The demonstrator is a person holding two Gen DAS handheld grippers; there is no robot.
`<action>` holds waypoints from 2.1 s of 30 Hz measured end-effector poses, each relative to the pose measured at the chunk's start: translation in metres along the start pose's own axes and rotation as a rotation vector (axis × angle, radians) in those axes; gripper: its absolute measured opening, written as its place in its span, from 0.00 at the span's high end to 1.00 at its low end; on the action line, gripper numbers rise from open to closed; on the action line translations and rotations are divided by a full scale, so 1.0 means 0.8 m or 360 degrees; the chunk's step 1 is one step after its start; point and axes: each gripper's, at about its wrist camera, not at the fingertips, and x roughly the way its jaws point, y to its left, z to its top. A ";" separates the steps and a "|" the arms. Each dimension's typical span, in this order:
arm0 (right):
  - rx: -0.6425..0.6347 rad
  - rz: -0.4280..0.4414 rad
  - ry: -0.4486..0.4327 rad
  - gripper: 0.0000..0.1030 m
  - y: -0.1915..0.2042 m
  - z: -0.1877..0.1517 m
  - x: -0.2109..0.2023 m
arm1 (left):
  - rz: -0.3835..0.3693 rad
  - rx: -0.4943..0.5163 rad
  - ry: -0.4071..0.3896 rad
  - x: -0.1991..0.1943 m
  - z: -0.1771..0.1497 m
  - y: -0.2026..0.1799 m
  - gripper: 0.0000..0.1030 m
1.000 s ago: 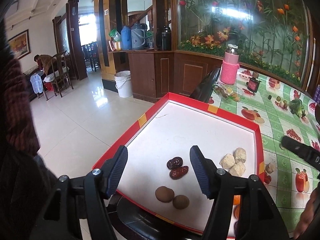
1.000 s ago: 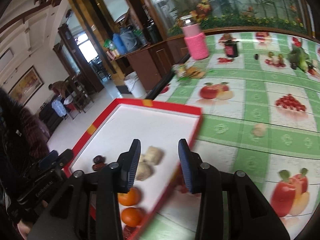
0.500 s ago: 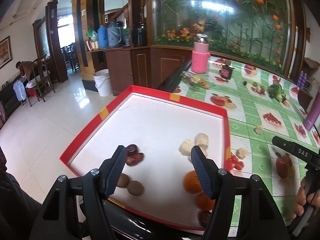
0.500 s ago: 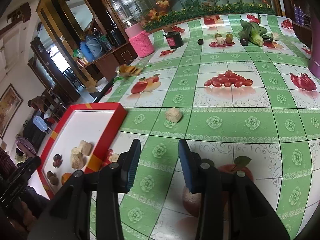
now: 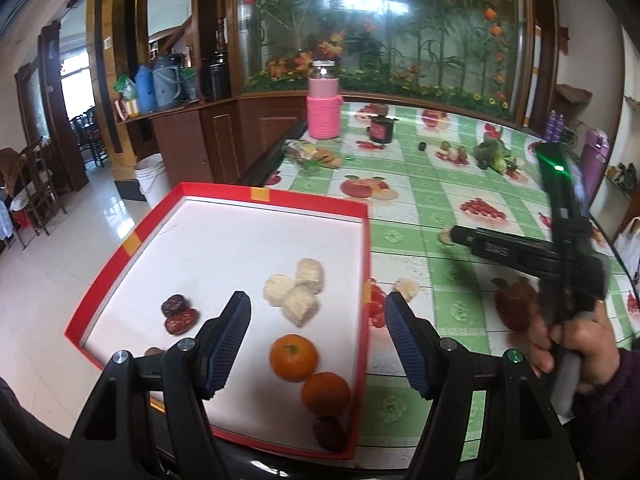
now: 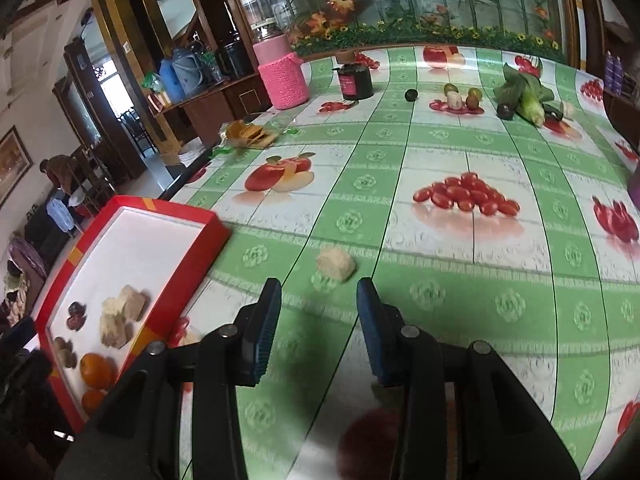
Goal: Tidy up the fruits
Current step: 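Move both open tools back toward the remaining beige pieces on the table, then grasp a beige cube with the right tool while the left tool grasps a round beige cake, then carry the cube and cake into the tray and open both tools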
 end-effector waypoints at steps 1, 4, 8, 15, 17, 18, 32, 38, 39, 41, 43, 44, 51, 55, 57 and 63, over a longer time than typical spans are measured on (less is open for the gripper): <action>-0.0003 -0.0023 -0.0001 0.60 -0.001 0.004 0.004 | -0.0003 0.0016 0.0000 0.000 0.000 -0.004 0.33; 0.0027 -0.0017 0.0031 0.60 -0.008 0.012 0.020 | -0.0007 0.0075 0.0025 0.006 0.001 -0.019 0.33; 0.0025 0.0003 0.0091 0.60 -0.012 0.013 0.036 | -0.0047 0.0089 0.0081 0.018 0.000 -0.037 0.33; 0.0028 0.0041 0.0119 0.73 -0.018 0.017 0.040 | -0.0117 0.0182 0.0134 0.034 0.004 -0.078 0.34; 0.0055 0.0045 0.0121 0.73 -0.024 0.019 0.038 | -0.0116 0.0216 0.0160 0.045 0.006 -0.090 0.39; 0.0087 0.0059 0.0118 0.73 -0.029 0.021 0.035 | -0.0122 0.0234 0.0181 0.050 0.006 -0.095 0.48; 0.0273 0.0106 -0.0007 0.73 -0.062 0.034 0.001 | -0.0142 0.0244 0.0337 0.104 0.005 -0.109 0.64; 0.0274 0.0113 -0.0004 0.73 -0.062 0.034 0.001 | -0.0115 0.0212 0.0381 0.122 0.006 -0.104 0.64; 0.0272 0.0112 -0.0002 0.73 -0.063 0.034 0.002 | -0.0106 0.0209 0.0386 0.124 0.005 -0.104 0.64; 0.0272 0.0109 0.0002 0.73 -0.062 0.034 0.002 | -0.0112 0.0197 0.0384 0.126 0.006 -0.104 0.64; 0.0271 0.0113 -0.0002 0.73 -0.062 0.034 0.002 | -0.0113 0.0181 0.0382 0.129 0.007 -0.104 0.64; 0.0270 0.0112 -0.0004 0.73 -0.062 0.034 0.002 | -0.0106 0.0171 0.0379 0.130 0.007 -0.104 0.64; 0.0265 0.0107 0.0013 0.73 -0.062 0.033 0.006 | -0.0097 0.0127 0.0372 0.136 0.009 -0.105 0.80; 0.0264 0.0108 0.0002 0.73 -0.062 0.034 0.006 | -0.0125 0.0101 0.0352 0.130 0.008 -0.106 0.80; 0.0255 0.0112 -0.0008 0.73 -0.061 0.034 0.006 | -0.0126 0.0113 0.0319 0.121 0.008 -0.108 0.80; 0.0196 0.0237 -0.0104 0.73 -0.050 0.032 -0.007 | -0.0058 0.0114 0.0157 0.080 0.020 -0.097 0.80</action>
